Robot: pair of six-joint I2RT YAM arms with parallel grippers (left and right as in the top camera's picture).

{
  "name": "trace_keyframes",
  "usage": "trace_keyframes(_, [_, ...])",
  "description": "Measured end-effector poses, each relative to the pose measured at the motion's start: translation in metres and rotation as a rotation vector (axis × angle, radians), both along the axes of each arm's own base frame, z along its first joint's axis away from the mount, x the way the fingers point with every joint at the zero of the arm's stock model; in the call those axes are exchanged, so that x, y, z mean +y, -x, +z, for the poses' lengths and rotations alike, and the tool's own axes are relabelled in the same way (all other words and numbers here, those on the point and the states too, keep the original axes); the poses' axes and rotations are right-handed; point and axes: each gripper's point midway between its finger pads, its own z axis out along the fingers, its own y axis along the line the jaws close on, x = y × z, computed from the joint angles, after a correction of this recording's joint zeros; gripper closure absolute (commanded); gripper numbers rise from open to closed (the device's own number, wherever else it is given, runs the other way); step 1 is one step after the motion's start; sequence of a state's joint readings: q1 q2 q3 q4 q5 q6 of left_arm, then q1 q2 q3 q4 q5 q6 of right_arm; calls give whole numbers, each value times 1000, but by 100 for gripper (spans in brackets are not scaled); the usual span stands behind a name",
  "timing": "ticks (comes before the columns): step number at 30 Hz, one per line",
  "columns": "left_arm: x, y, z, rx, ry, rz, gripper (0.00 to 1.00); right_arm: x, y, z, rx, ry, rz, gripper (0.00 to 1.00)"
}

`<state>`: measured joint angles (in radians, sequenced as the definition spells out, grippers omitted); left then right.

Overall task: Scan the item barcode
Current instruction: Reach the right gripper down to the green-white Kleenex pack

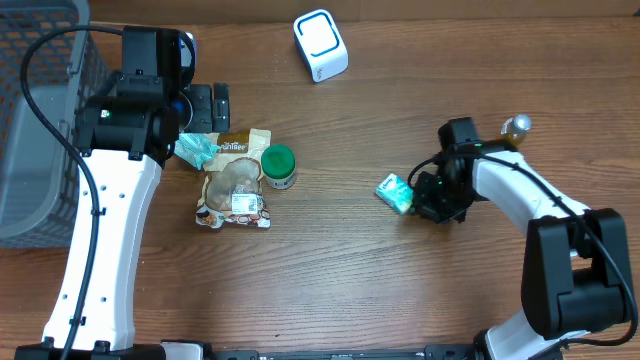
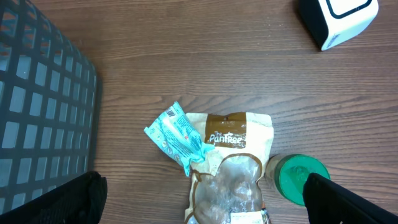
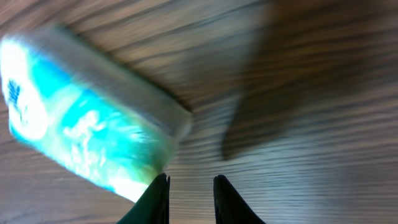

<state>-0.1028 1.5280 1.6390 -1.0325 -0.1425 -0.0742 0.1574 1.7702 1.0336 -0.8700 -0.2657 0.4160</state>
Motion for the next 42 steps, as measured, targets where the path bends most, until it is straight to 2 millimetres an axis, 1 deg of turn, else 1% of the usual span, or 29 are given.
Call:
trace_keyframes(6, [0,0,0,0,0,0,0,36,-4,2,-60,-45,95,74])
trace_keyframes(9, [0,0,0,0,0,0,1,55,-3,4,-87,-64,149,71])
trace_keyframes(12, [0,0,0,0,0,0,1,68,-1,4,-104,-73,188,71])
trace_keyframes(15, [0,0,0,0,0,0,0,71,11,7,-56,-70,207,68])
trace_keyframes(17, [0,0,0,0,0,0,0,70,13,15,-30,-75,217,67])
trace_keyframes(19, [0,0,0,0,0,0,0,70,2,32,-51,-87,230,64])
trace_keyframes(20, [0,0,0,0,0,0,0,70,-9,44,-81,-94,238,62])
trace_keyframes(21, [0,0,0,0,0,0,1,70,-18,52,-105,-98,245,58])
trace_keyframes(22, [0,0,0,0,0,0,1,68,-33,66,-150,-102,245,49])
trace_keyframes(23, [0,0,0,0,0,0,1,66,-41,73,-181,-105,250,18])
trace_keyframes(24, [0,0,0,0,0,0,0,63,-52,81,-220,-105,247,0])
trace_keyframes(26, [0,0,0,0,0,0,1,54,-68,90,-276,-101,240,0])
trace_keyframes(27, [0,0,0,0,0,0,0,49,-72,92,-289,-98,233,0])
trace_keyframes(28, [0,0,0,0,0,0,0,43,-75,92,-293,-94,227,9])
trace_keyframes(29, [0,0,0,0,0,0,0,37,-75,91,-289,-86,222,28])
trace_keyframes(30, [0,0,0,0,0,0,0,31,-74,90,-282,-81,219,44])
trace_keyframes(32, [0,0,0,0,0,0,1,23,-74,89,-279,-72,216,62])
trace_keyframes(34, [0,0,0,0,0,0,1,19,-76,88,-289,-64,231,73])
trace_keyframes(38, [0,0,0,0,0,0,1,19,-70,81,-279,-62,258,75])
trace_keyframes(40, [0,0,0,0,0,0,1,19,-66,76,-266,-60,267,75])
trace_keyframes(42, [0,0,0,0,0,0,0,19,-66,69,-269,-61,272,75])
